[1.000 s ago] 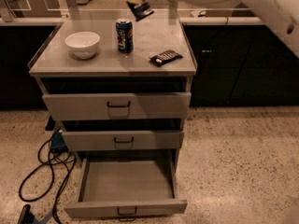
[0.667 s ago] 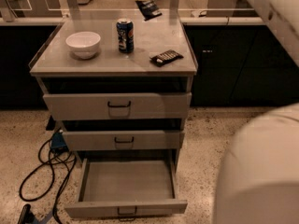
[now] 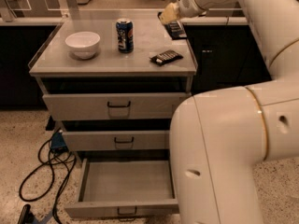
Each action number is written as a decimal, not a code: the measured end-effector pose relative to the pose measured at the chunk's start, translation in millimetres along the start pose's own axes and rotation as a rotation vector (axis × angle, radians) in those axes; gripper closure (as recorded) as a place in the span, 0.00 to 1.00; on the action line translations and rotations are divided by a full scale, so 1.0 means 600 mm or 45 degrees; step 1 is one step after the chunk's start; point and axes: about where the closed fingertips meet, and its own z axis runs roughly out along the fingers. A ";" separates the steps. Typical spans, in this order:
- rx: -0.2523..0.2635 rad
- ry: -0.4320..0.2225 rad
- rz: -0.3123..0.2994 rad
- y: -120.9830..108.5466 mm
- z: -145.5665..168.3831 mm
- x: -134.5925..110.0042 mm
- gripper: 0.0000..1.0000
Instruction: Pick rxbar blueberry from bottom drawer and place on counter
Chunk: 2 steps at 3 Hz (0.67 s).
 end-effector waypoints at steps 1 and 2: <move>-0.014 0.103 -0.012 -0.007 0.030 0.032 1.00; -0.015 0.102 -0.011 -0.007 0.030 0.032 1.00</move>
Offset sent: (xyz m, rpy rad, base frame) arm 0.0015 -0.0046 -0.0251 -0.0408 0.0581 0.0095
